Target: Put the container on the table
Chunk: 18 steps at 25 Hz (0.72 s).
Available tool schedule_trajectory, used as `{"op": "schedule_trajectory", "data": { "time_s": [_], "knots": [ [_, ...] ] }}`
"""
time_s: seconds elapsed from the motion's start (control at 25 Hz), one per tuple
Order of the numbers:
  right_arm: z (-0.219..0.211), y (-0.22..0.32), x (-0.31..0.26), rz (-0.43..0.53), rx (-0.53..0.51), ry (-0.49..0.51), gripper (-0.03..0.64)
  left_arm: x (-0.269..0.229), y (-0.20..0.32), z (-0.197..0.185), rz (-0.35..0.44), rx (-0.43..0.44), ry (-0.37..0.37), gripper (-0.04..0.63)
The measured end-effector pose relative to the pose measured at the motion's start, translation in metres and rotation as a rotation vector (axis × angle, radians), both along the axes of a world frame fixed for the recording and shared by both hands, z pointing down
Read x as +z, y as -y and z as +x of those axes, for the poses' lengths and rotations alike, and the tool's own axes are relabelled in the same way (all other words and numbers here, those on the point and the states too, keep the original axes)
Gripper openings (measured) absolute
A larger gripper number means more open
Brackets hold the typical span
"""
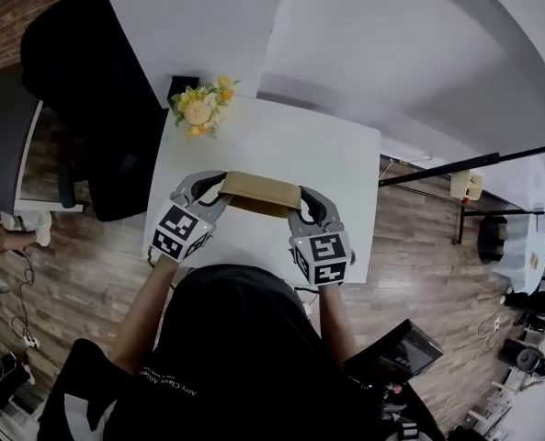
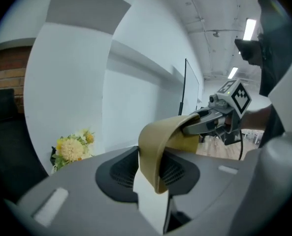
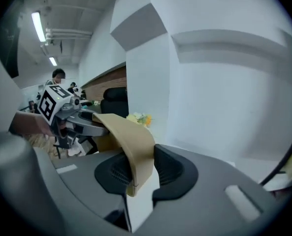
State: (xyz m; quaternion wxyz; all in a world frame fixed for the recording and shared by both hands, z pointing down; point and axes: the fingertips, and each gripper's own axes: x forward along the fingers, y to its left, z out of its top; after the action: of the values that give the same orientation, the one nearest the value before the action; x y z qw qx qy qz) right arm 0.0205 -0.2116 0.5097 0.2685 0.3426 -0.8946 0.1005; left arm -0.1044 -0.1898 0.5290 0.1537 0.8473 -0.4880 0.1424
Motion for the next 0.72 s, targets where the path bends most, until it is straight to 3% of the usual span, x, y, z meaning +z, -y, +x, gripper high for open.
{"op": "schedule_trajectory", "data": {
  "time_s": [0.08, 0.16, 0.28, 0.52, 0.6, 0.72],
  "knots": [
    [0.005, 0.007, 0.004, 0.001, 0.064, -0.034, 0.103, 0.016, -0.001, -0.001, -0.046, -0.021, 0.077, 0.094],
    [0.007, 0.007, 0.008, -0.023, 0.079, -0.064, 0.106, 0.033, -0.008, 0.001, -0.085, -0.015, 0.113, 0.025],
    [0.004, 0.005, 0.018, -0.095, 0.048, -0.038, 0.106, 0.042, -0.018, -0.003, -0.09, -0.03, 0.038, 0.025],
    [0.002, -0.004, 0.035, -0.336, 0.032, 0.134, 0.112, 0.031, -0.013, -0.009, -0.061, -0.045, -0.043, 0.048],
    [-0.002, -0.006, 0.032, -0.297, -0.005, 0.139, 0.126, 0.035, -0.013, -0.011, -0.096, -0.048, -0.052, 0.038],
    [-0.012, -0.011, 0.016, -0.12, -0.069, 0.122, 0.173, 0.043, -0.011, -0.021, -0.162, -0.141, -0.095, 0.015]
  ]
}}
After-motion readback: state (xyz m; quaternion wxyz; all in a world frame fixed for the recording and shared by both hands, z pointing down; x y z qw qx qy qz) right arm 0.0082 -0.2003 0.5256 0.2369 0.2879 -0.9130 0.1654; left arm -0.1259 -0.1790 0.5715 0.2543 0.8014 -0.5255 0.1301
